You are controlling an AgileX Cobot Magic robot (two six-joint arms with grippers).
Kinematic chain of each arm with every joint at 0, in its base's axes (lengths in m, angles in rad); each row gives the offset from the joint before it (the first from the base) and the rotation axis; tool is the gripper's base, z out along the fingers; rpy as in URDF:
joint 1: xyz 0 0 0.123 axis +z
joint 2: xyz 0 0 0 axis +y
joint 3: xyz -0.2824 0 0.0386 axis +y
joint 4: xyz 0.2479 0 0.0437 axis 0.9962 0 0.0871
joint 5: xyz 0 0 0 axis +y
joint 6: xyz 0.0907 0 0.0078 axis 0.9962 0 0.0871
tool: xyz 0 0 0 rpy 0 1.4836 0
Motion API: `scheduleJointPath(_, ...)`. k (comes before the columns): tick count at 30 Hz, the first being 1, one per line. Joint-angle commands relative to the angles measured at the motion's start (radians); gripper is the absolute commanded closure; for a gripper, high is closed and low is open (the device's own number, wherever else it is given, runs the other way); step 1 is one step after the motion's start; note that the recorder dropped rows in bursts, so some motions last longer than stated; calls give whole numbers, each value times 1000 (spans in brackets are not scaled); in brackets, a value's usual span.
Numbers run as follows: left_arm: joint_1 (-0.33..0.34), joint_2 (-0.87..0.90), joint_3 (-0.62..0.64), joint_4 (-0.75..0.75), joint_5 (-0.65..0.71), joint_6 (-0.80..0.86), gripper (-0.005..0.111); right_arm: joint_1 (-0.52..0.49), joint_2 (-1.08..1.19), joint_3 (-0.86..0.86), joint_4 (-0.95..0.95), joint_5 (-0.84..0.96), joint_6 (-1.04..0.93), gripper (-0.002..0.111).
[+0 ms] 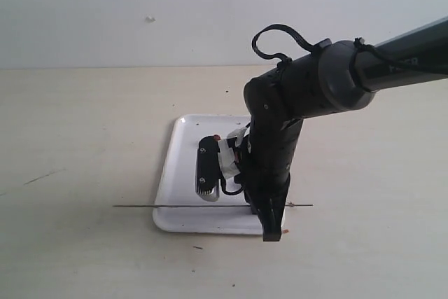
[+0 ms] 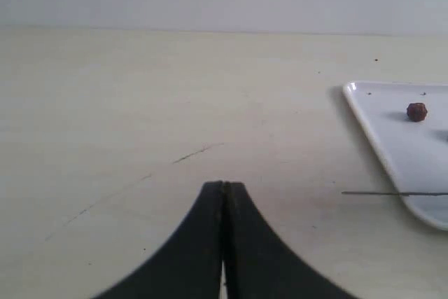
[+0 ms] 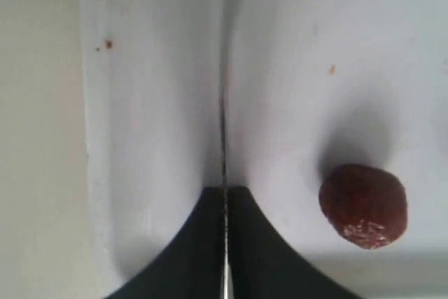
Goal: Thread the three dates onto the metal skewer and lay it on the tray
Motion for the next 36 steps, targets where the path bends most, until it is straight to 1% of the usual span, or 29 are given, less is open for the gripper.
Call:
scheduleJointPath(1, -3, -7, -3, -3, -5, -1, 107, -4, 23, 4, -7, -21, 3, 108)
scheduleJointPath(4, -3, -7, -3, -3, -5, -1, 107, -4, 17, 4, -7, -21, 0, 108)
scheduleJointPath(9, -3, -7, -3, -3, -5, -1, 107, -2, -69, 4, 28, 4, 5, 108)
scheduleJointPath(12, -3, -7, -3, -3, -5, -1, 107, -4, -183, 3, 11, 59, 5, 108)
scheduleJointPath(15, -3, -7, -3, -3, -5, -1, 107, -9, -269, 3, 4, 66, 9, 108)
scheduleJointPath(18, -3, -7, -3, -3, -5, -1, 107, -33, -391, 3, 28, 66, 150, 108)
scheduleJointPath(19, -3, -7, -3, 0, -5, 1, 107, -63, -454, 3, 11, 68, 246, 108)
scheduleJointPath(21, -3, -7, -3, 0, -5, 1, 107, -103, -504, 3, 9, 66, 373, 108)
scheduleJointPath(22, -3, -7, -3, 0, -5, 1, 107, -139, -536, 8, 5, 66, 472, 108)
scheduleJointPath(23, -3, -7, -3, 0, -5, 1, 107, -175, -552, 22, 0, 66, 532, 108)
scheduleJointPath(24, -3, -7, -3, 19, -13, 15, 107, -195, -556, 31, 0, 64, 541, 108)
scheduleJointPath(25, -3, -7, -3, 46, -67, 61, 107, -232, -556, 54, -5, 55, 543, 108)
scheduleJointPath(27, -3, -7, -3, -36, -229, 47, 107, -278, -556, 93, -9, 9, 539, 108)
scheduleJointPath(28, -3, -7, -3, -121, -291, 45, 107, -311, -556, 117, -9, -32, 535, 108)
scheduleJointPath(29, -3, -7, -3, -154, -328, 45, 107, -331, -556, 129, -9, -61, 535, 108)
scheduleJointPath(31, -3, -7, -3, -168, -416, 41, 107, -374, -556, 151, -9, -109, 535, 108)
scheduleJointPath(32, -3, -7, -3, -213, -436, -19, 107, -391, -556, 154, -9, -122, 535, 108)
scheduleJointPath(34, -3, -7, -3, -233, -456, -135, 107, -411, -556, 154, -7, -128, 535, 108)
scheduleJointPath(36, -3, -7, -3, -233, -478, -157, 107, -420, -556, 154, -4, -128, 535, 108)
